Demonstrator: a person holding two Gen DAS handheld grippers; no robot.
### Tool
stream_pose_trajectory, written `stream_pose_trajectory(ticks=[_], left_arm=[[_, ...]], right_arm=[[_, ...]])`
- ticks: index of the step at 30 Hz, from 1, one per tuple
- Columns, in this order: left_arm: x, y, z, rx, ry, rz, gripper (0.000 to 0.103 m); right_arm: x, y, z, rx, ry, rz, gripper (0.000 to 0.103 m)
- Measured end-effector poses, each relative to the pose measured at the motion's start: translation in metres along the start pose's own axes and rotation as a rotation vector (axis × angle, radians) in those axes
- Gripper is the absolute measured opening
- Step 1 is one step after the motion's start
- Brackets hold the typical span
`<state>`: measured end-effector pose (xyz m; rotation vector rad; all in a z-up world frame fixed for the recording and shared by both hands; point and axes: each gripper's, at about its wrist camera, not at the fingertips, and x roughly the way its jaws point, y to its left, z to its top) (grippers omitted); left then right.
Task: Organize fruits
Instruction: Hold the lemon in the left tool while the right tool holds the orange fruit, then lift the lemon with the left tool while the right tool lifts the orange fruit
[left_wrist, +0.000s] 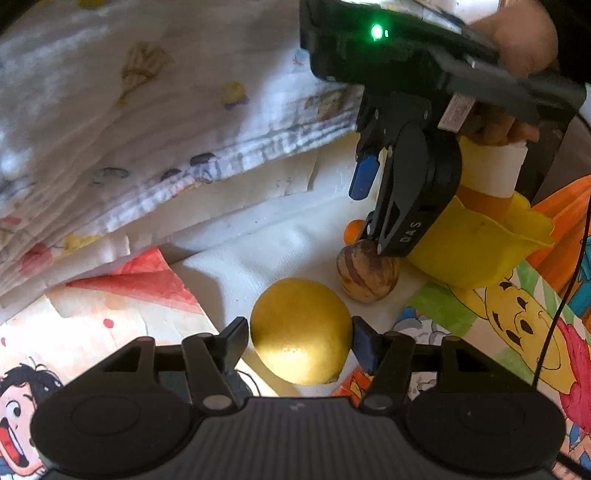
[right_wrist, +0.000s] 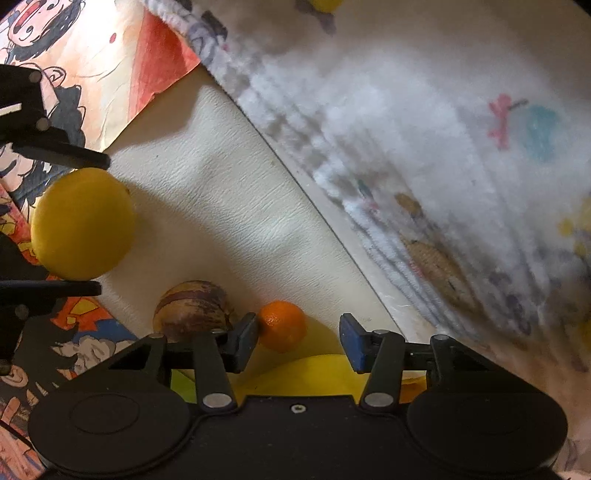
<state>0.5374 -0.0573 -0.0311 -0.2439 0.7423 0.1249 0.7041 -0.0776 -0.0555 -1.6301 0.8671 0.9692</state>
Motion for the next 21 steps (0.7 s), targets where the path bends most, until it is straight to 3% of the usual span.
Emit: stream_pose_trajectory(ticks=[4, 15, 21], left_arm=[[0.006, -0.004, 0.0, 0.026, 0.004, 0.02, 0.064], [0.009, -0.006, 0.0, 0.01, -0.012, 0.037, 0.061], [0.006, -0.003, -0.001, -0.025, -0.018, 0.041, 0.061]], right_arm=[[0.006, -0.002, 0.002, -0.055, 0.03, 0.022, 0.051], [0.01, -0.001, -0.001, -0.029, 0.023, 0.036, 0.035], [-0.017, 0.004, -0.017, -0.005, -0.045, -0.011, 0.033]])
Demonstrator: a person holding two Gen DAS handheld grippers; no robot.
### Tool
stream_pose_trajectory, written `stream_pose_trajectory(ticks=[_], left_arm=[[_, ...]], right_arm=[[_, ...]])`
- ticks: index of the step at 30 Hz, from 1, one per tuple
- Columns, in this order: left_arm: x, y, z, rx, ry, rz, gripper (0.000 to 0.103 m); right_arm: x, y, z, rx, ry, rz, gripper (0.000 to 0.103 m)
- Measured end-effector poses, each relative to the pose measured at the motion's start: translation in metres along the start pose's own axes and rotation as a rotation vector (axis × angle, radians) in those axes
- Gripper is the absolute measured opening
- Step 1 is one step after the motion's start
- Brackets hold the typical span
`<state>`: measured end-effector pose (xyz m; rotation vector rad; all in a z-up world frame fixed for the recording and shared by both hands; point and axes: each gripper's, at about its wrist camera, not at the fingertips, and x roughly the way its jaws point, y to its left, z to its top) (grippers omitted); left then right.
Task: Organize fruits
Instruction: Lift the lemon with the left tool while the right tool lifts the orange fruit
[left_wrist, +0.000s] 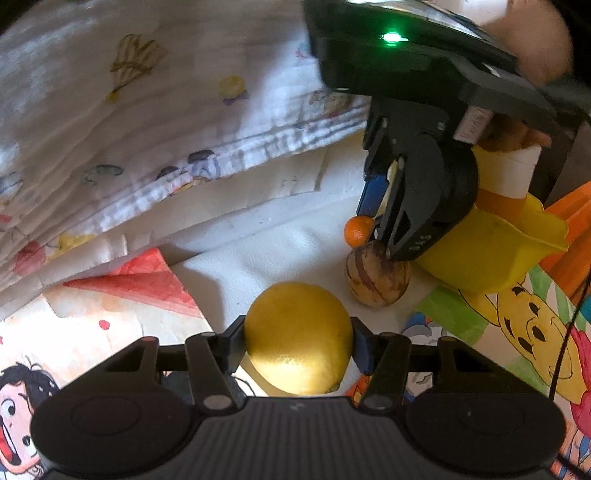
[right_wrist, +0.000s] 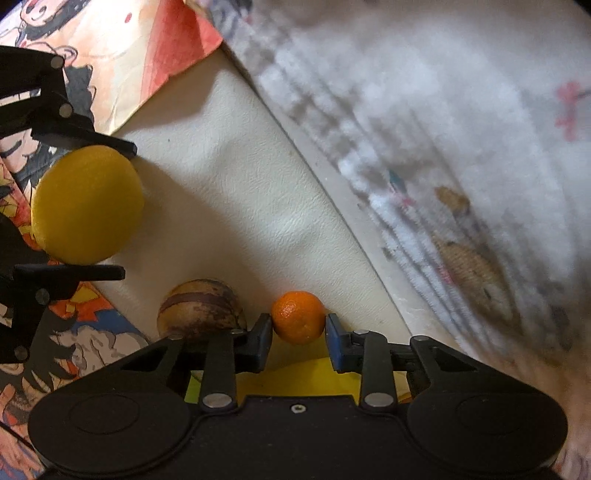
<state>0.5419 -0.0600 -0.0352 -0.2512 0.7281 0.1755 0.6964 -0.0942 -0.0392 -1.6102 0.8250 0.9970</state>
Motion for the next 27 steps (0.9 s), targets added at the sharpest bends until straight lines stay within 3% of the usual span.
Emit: stream_pose_trajectory(ticks=[5, 18, 27], left_arm=[[-0.005, 0.008, 0.0, -0.057, 0.002, -0.006, 0.061], [-0.033, 0.029, 0.001, -0.124, -0.034, -0.005, 0.061], [-0.05, 0.033, -0.001, -0.097, -0.012, -0.012, 0.061]], right_arm=[[-0.009, 0.011, -0.018, 0.055, -0.108, -0.089, 0.033], [-0.051, 0.043, -0.072, 0.389, -0.429, -0.227, 0.032], [-0.095, 0.083, -0.106, 0.634, -0.551, -0.275, 0.032]])
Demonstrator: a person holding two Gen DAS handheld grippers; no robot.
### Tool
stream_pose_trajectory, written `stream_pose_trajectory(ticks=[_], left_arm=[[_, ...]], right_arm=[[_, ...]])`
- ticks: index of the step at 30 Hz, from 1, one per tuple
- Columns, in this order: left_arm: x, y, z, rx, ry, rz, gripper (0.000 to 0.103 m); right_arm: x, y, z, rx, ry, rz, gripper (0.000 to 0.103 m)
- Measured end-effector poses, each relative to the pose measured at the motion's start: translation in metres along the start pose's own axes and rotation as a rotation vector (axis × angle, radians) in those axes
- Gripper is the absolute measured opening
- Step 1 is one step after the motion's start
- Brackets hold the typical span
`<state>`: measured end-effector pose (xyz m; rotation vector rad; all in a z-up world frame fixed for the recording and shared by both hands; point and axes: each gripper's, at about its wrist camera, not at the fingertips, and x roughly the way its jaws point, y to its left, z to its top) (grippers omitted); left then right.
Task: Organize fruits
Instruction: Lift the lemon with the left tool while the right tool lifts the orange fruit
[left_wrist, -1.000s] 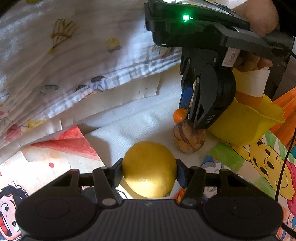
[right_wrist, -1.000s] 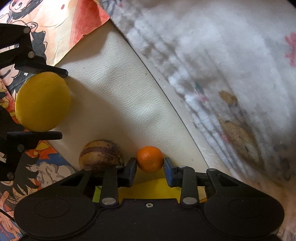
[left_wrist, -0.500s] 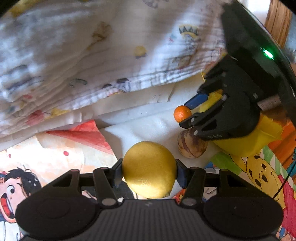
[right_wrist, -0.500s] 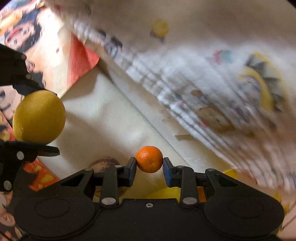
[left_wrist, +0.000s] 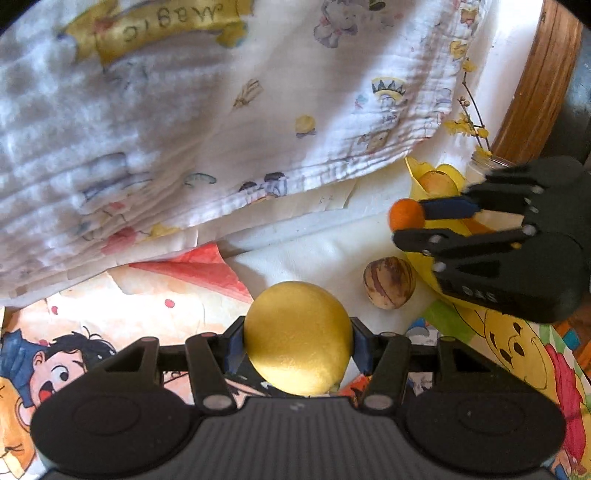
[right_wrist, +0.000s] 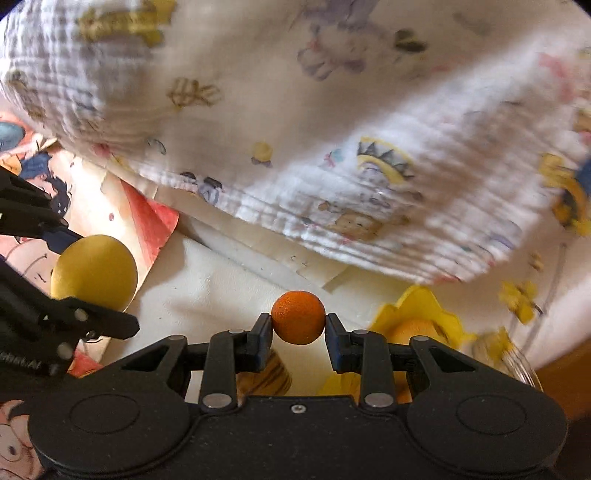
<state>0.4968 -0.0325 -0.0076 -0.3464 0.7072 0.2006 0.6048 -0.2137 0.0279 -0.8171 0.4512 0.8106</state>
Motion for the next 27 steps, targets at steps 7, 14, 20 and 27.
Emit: stream_pose_trajectory(ticks=[7, 14, 20, 27], left_arm=[[-0.021, -0.003, -0.002, 0.044, -0.007, -0.029, 0.061], [-0.063, -0.009, -0.002, 0.101, -0.032, -0.104, 0.061], [-0.113, -0.013, -0.006, 0.169, -0.04, -0.179, 0.061], [-0.158, -0.012, -0.038, 0.245, -0.046, -0.266, 0.061]], right_arm=[[-0.046, 0.006, -0.008, 0.117, -0.039, -0.073, 0.033], [-0.133, 0.014, -0.012, 0.229, -0.072, -0.154, 0.033], [-0.212, 0.037, -0.017, 0.334, -0.102, -0.205, 0.033], [-0.283, 0.094, -0.043, 0.466, -0.132, -0.22, 0.033]])
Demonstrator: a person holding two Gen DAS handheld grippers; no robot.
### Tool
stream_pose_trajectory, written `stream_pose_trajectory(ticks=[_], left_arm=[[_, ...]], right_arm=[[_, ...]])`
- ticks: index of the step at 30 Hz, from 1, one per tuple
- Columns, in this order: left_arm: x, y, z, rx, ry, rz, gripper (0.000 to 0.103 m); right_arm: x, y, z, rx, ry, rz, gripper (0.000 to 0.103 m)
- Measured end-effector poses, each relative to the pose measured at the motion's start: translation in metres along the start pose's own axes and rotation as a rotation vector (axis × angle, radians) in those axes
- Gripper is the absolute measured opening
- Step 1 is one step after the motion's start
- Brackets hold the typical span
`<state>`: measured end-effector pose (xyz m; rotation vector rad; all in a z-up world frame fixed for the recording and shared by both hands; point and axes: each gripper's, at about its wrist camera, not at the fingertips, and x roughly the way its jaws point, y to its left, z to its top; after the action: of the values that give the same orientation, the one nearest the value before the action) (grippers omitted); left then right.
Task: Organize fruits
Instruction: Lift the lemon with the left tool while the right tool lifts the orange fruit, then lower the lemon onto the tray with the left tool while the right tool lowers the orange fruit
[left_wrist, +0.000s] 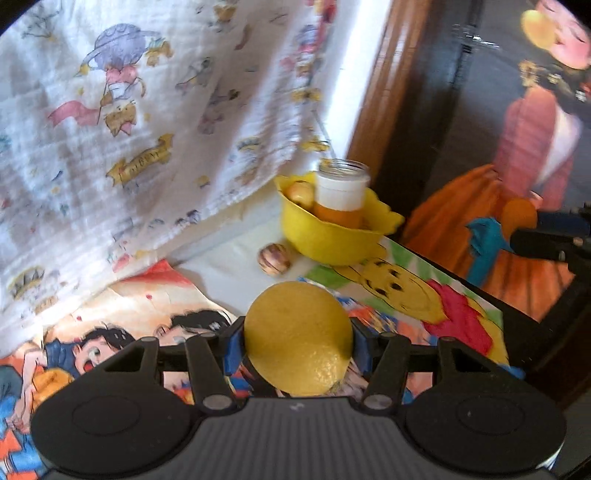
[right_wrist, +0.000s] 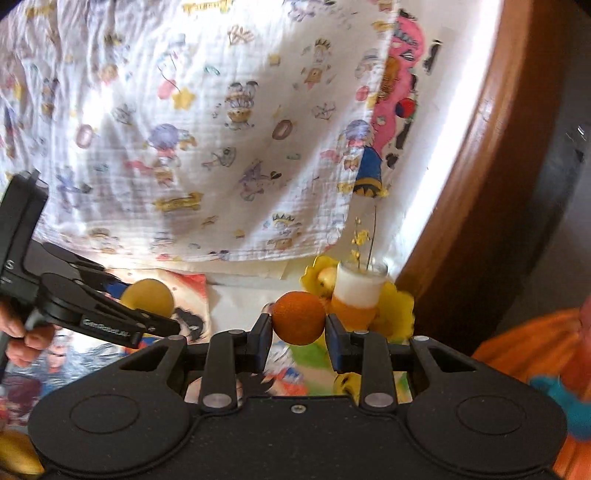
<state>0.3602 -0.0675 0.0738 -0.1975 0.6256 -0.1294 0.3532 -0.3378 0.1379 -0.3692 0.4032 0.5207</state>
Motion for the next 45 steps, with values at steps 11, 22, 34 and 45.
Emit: stream_pose_trajectory(ticks=[11, 22, 34, 45], left_arm=[[-0.041, -0.009, -0.077, 0.085, -0.036, -0.131, 0.061], [-0.102, -0.021, -0.147, 0.17, -0.023, -0.226, 0.061], [-0.134, -0.037, -0.182, 0.278, -0.004, -0.301, 0.061], [-0.139, -0.029, -0.213, 0.28, 0.056, -0.308, 0.061]], right_arm=[[-0.058, 0.074, -0.104, 0.165, -0.113, -0.035, 0.033], [-0.112, 0.163, -0.182, 0.286, -0.159, -0.032, 0.033], [-0.153, 0.201, -0.215, 0.319, -0.093, -0.027, 0.034], [-0.145, 0.228, -0.223, 0.304, -0.014, -0.043, 0.034]])
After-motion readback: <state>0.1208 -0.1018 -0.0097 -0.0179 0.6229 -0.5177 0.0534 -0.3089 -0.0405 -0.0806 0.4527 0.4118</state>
